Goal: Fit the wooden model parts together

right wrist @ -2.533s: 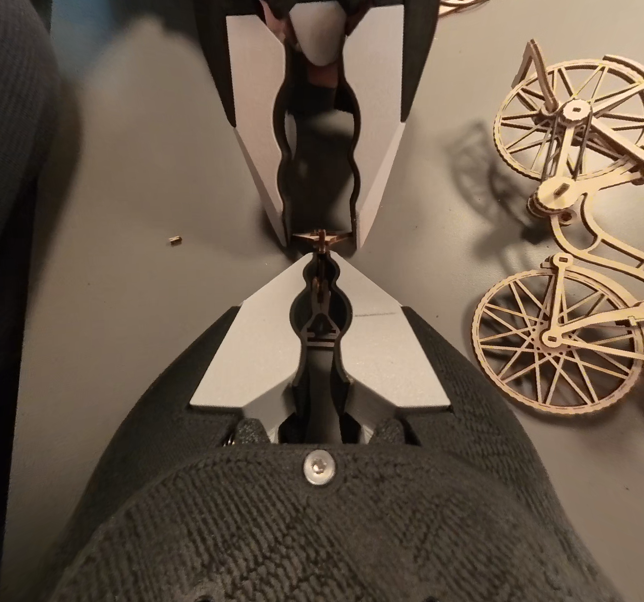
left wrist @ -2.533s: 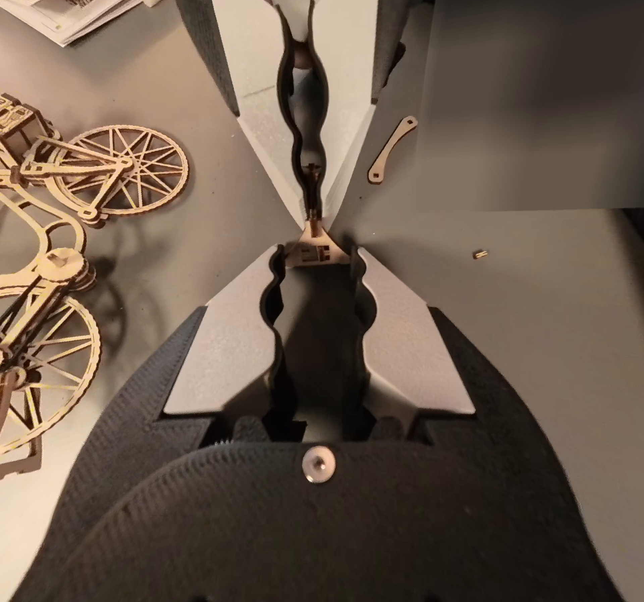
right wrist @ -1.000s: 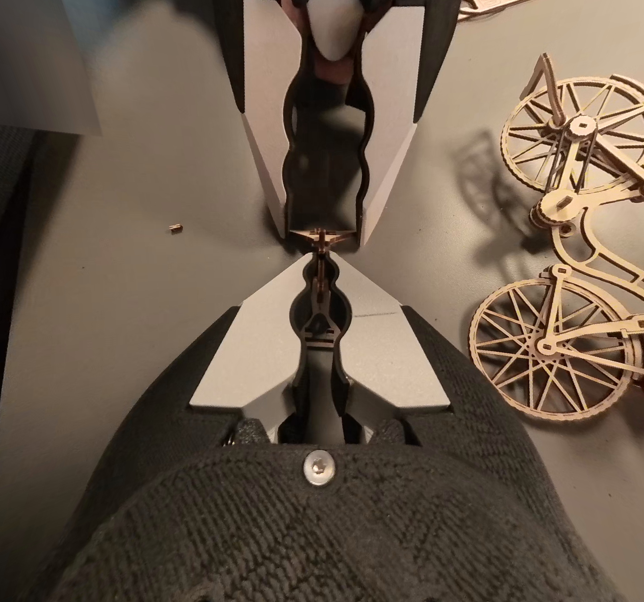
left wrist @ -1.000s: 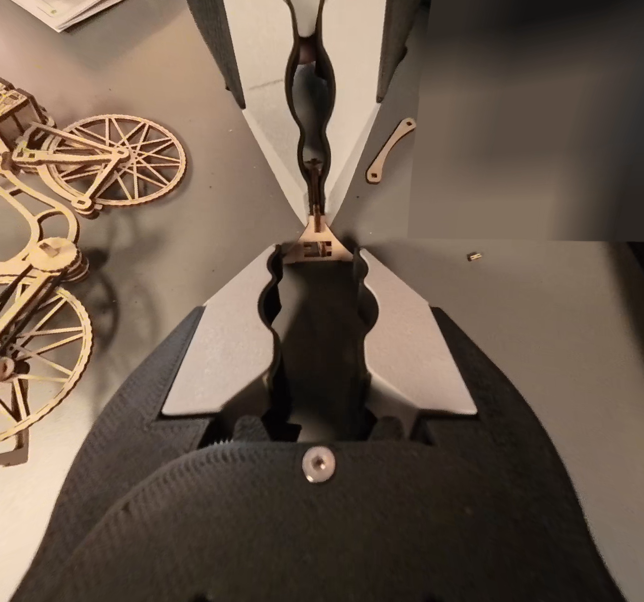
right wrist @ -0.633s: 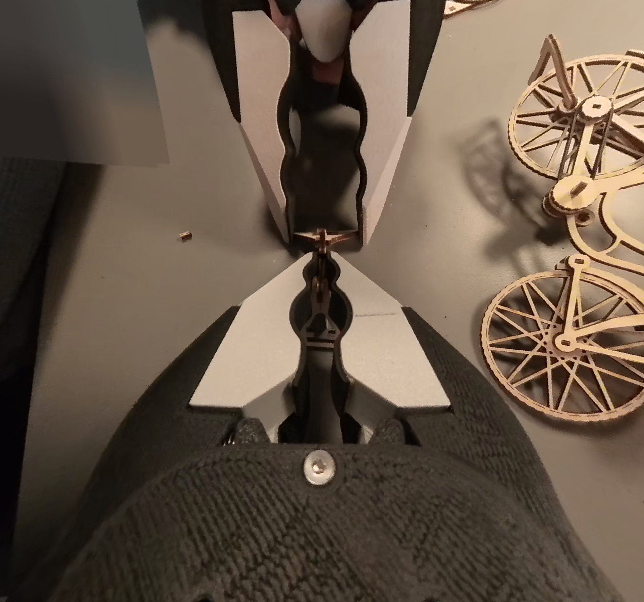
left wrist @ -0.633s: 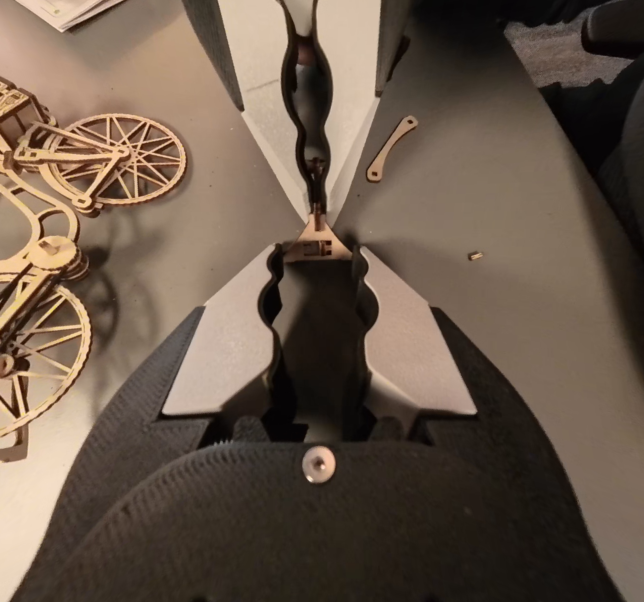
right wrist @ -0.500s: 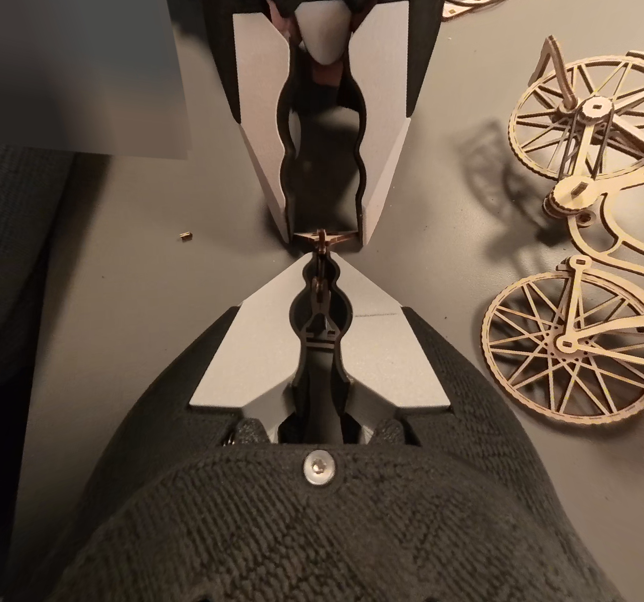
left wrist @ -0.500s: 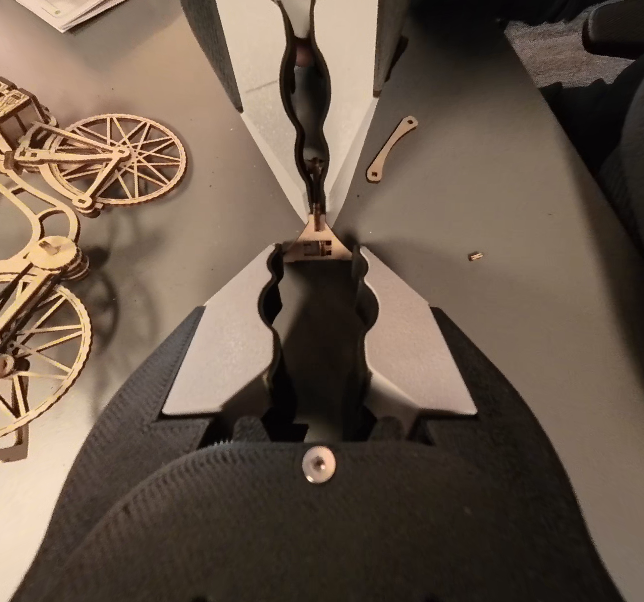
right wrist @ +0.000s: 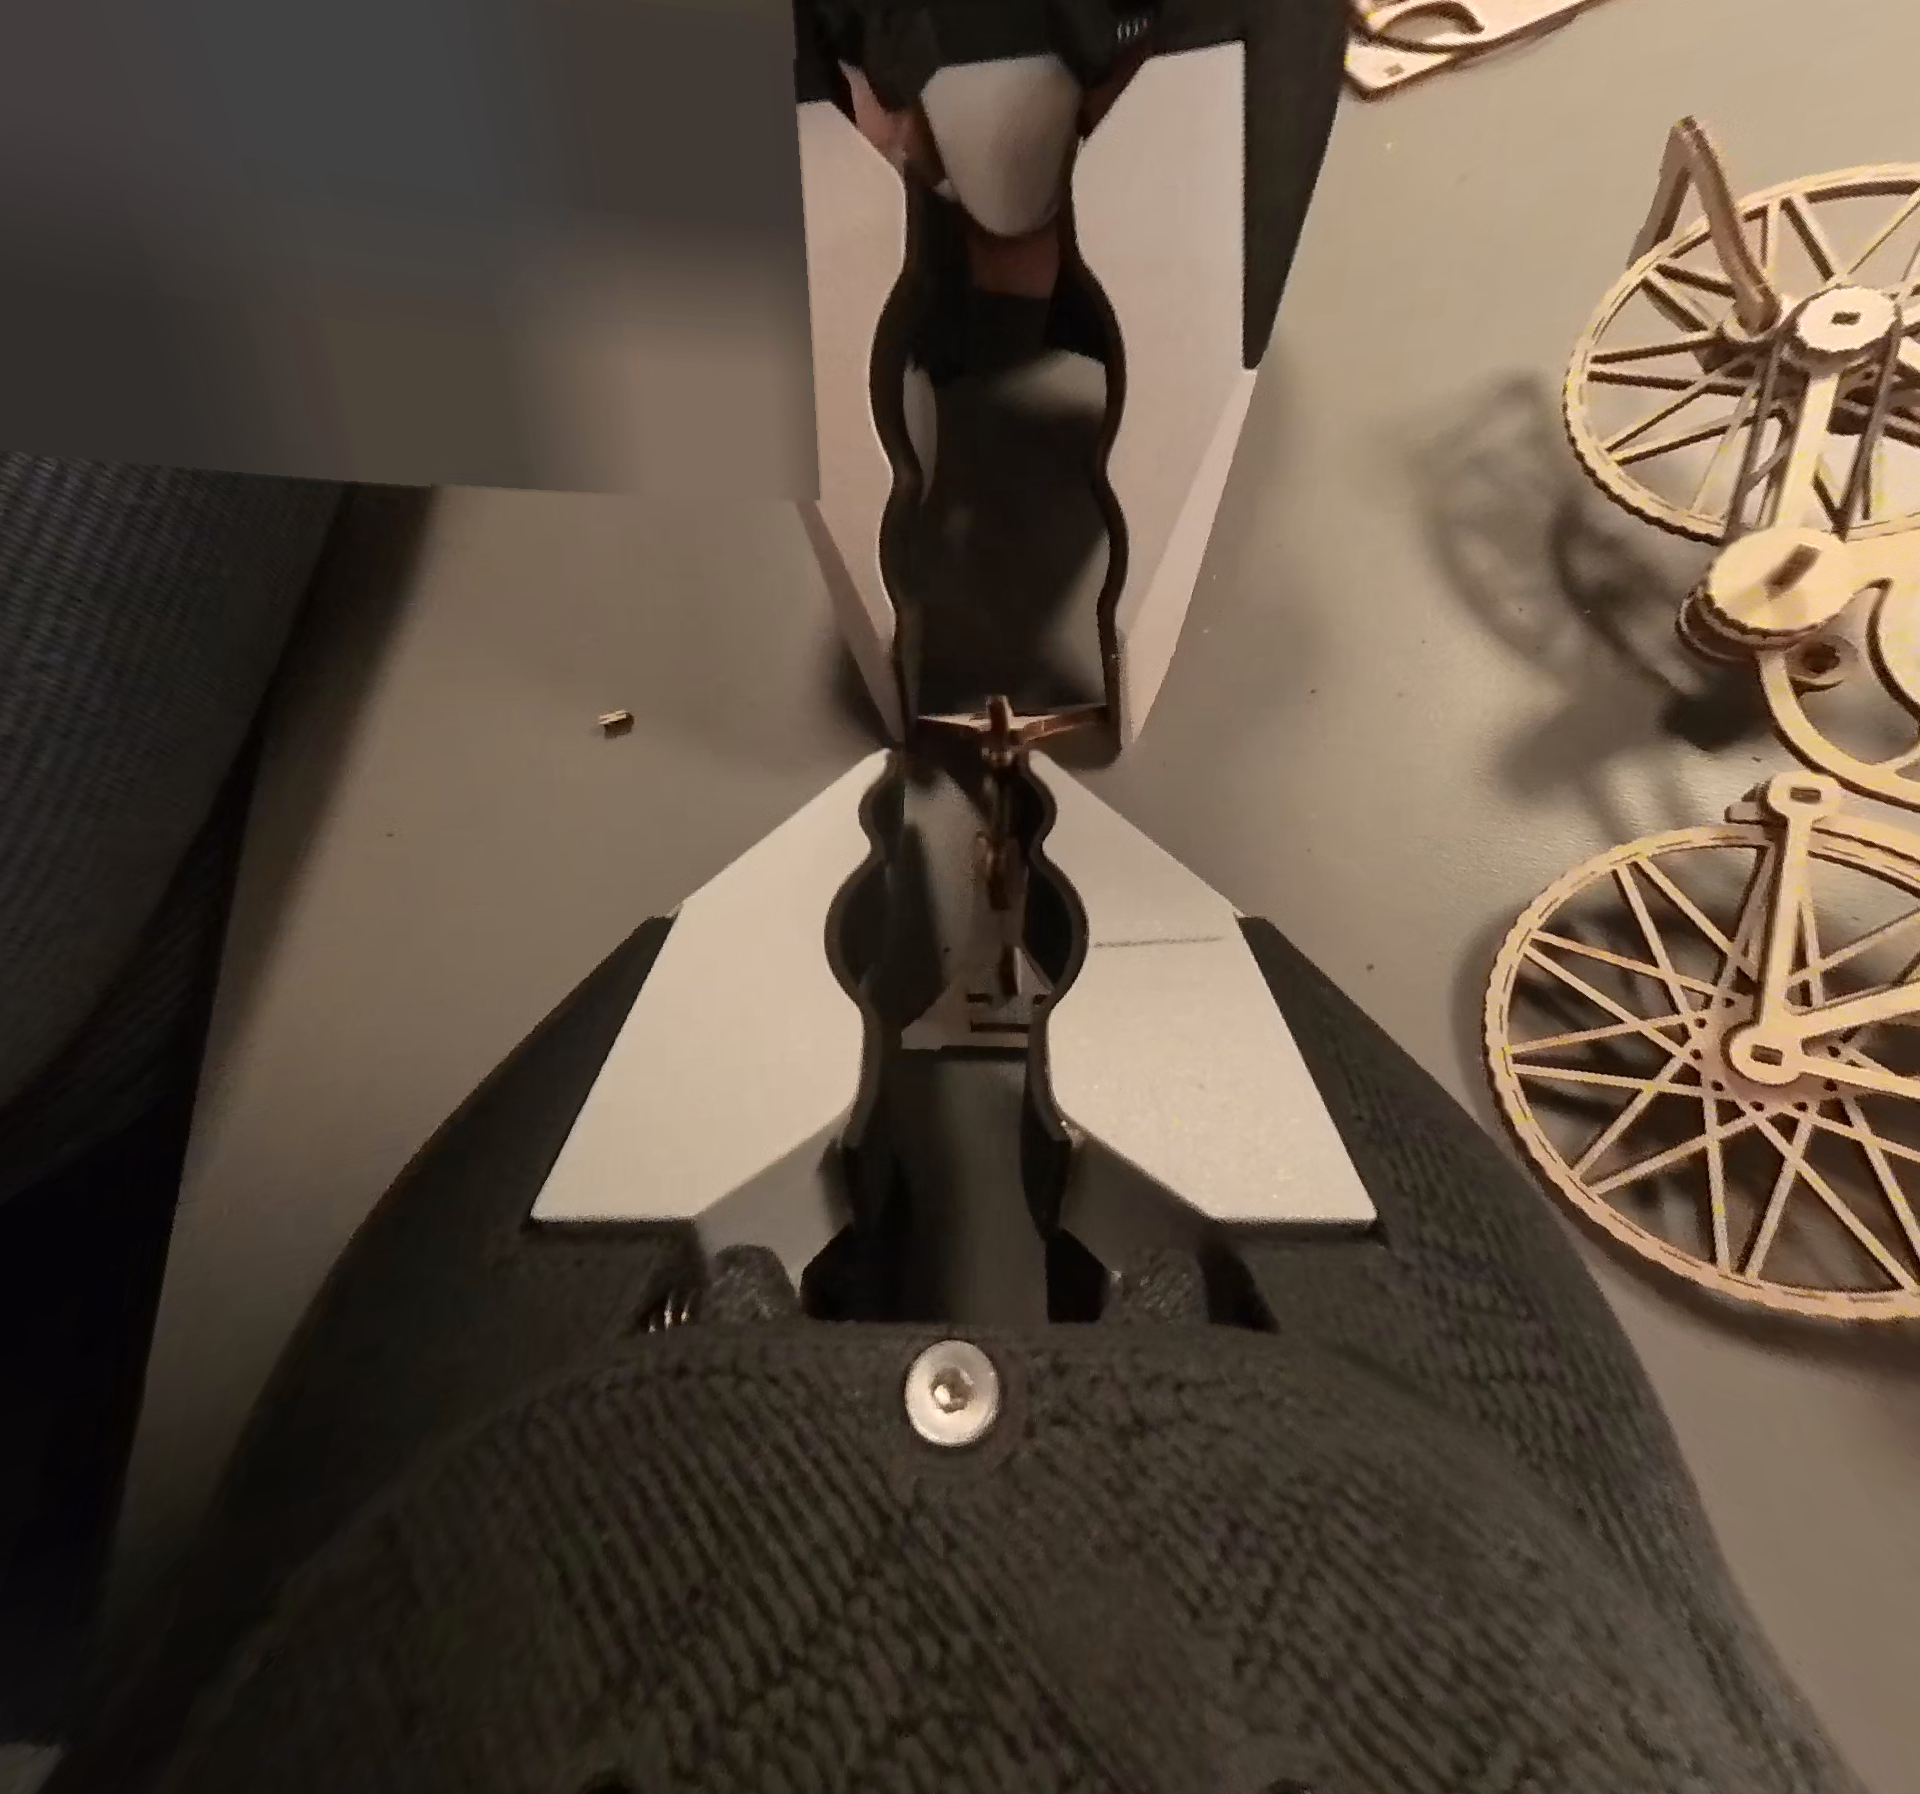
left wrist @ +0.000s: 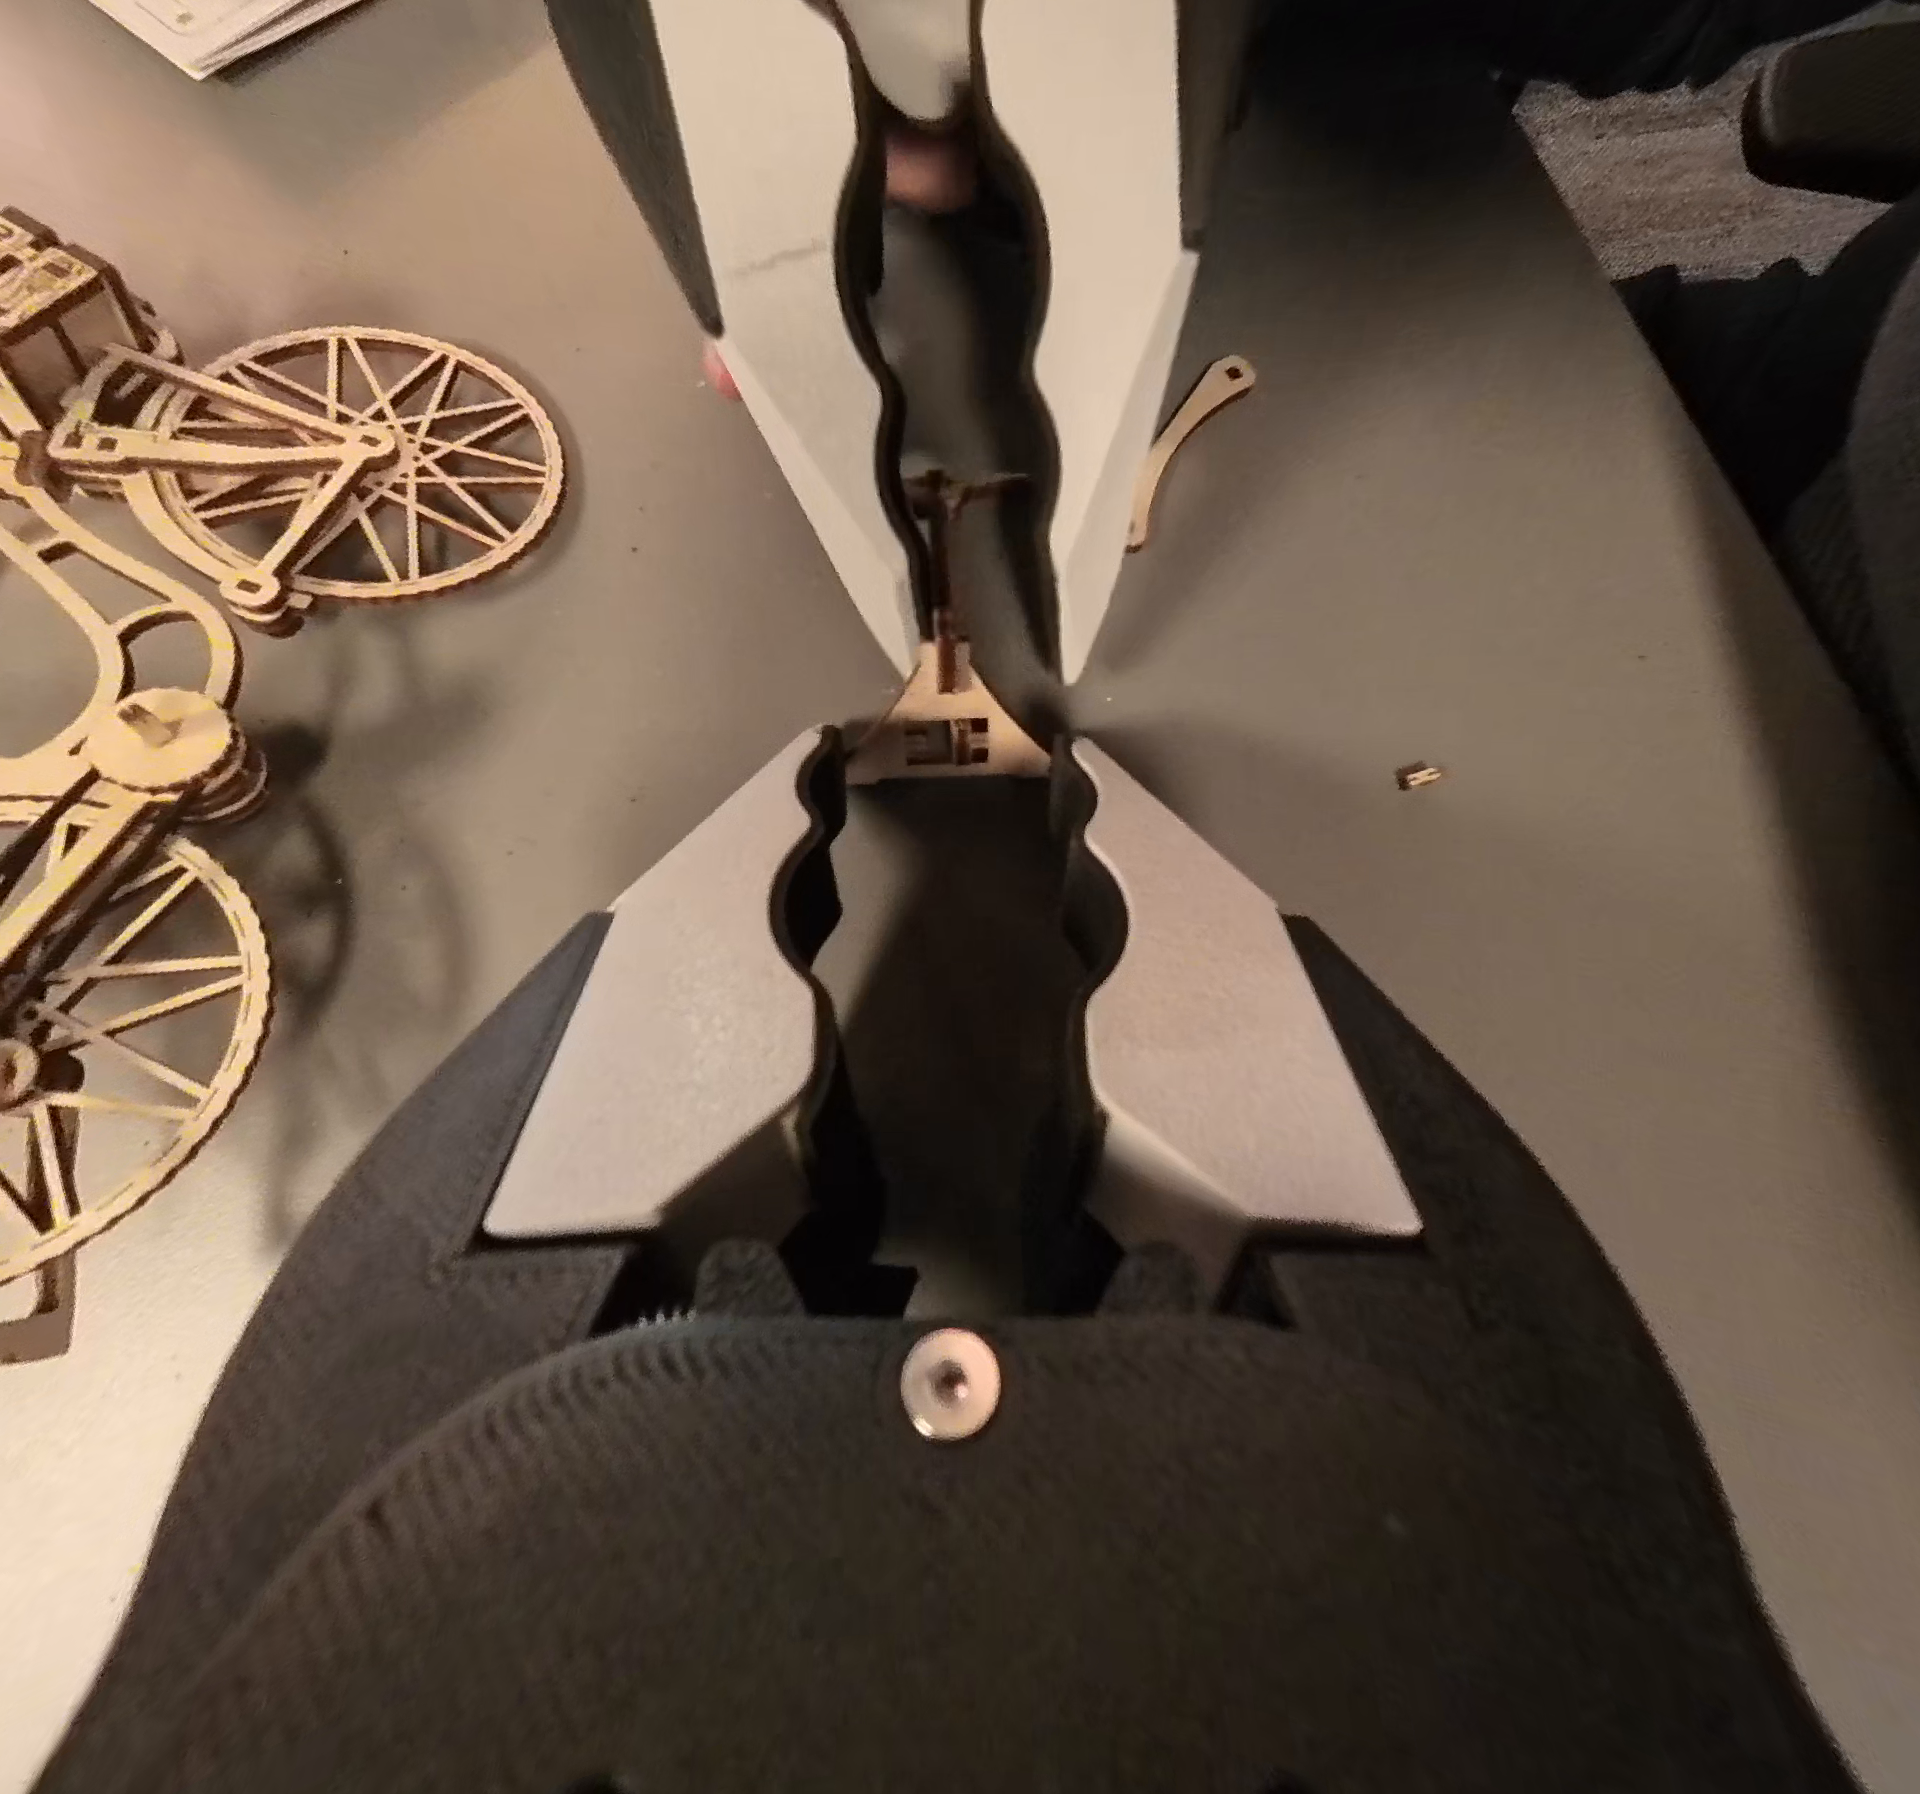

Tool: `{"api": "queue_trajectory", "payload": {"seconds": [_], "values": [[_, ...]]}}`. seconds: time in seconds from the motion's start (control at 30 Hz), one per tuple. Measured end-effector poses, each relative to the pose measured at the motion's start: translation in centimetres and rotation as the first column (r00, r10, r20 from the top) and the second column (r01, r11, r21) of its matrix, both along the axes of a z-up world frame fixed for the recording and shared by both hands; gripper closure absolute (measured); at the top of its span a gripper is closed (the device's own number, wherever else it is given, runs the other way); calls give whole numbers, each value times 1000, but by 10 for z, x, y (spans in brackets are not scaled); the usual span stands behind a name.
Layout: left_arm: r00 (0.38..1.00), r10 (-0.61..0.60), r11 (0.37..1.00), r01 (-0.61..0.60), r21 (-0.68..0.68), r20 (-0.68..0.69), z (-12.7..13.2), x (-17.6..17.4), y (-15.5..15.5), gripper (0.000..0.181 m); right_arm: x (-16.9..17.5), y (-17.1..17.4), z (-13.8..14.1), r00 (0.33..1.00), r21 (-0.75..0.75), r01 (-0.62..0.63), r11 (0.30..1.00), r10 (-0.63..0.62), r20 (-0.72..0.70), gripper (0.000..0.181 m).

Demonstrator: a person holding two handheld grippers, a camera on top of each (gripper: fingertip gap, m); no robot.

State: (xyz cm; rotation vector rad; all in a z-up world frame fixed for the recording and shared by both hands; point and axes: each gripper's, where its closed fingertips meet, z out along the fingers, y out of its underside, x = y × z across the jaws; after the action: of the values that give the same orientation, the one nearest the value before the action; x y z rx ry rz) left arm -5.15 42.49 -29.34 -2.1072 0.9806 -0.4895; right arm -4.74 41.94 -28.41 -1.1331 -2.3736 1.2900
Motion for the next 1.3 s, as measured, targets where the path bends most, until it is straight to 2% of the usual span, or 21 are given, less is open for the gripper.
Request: {"api": "queue_trajectory", "payload": {"seconds": [0.47, 0.57, 0.63, 0.67, 0.7, 0.8, 0.87, 0.9, 1.03, 1.1, 1.13, 1.27, 1.3], "values": [[1000, 13, 1000, -13, -7, 7, 0, -1, 2, 140, 0, 0, -1, 1000, 6, -1, 1000, 1, 5, 158], [1000, 14, 1000, -14, -9, 9, 0, -1, 2, 141, -3, 6, -1, 999, 15, 39, 999, -39, -3, 133], [1000, 16, 1000, -16, -8, 9, 0, -1, 2, 141, 0, 3, -1, 1000, 4, 11, 1000, -11, 4, 134], [1000, 20, 1000, -20, -8, 9, 0, -2, 2, 141, 4, -1, 0, 1000, -11, -21, 1000, 21, 13, 144], [1000, 20, 1000, -20, -9, 11, 0, -2, 2, 141, 6, -4, 0, 999, -26, -35, 999, 36, 22, 144], [1000, 24, 1000, -24, -8, 9, 0, -2, 3, 141, 2, -1, 3, 999, -68, -7, 998, 9, 35, 145], [1000, 25, 1000, -25, -8, 9, 0, -2, 3, 141, 0, 1, 4, 1000, -59, 5, 998, -3, 21, 129], [1000, 27, 1000, -27, -8, 9, 0, -2, 3, 141, 4, -4, 4, 999, -63, -26, 998, 28, 25, 140], [1000, 27, 1000, -27, -8, 10, 1, -3, 3, 141, 2, -2, 5, 999, -88, -6, 996, 9, 39, 141], [1000, 27, 1000, -27, -9, 10, 1, -2, 3, 141, 0, -2, 5, 1000, -67, -4, 998, 5, 19, 129], [1000, 27, 1000, -27, -9, 11, 1, -2, 3, 141, 4, -6, 4, 999, -64, -36, 997, 37, 21, 140], [1000, 24, 1000, -24, -8, 10, 0, -2, 3, 141, 1, -3, 5, 999, -86, -6, 996, 10, 38, 140], [1000, 25, 1000, -25, -8, 10, 0, -2, 3, 141, -2, -1, 5, 1000, -79, 15, 997, -13, 27, 134]]}}
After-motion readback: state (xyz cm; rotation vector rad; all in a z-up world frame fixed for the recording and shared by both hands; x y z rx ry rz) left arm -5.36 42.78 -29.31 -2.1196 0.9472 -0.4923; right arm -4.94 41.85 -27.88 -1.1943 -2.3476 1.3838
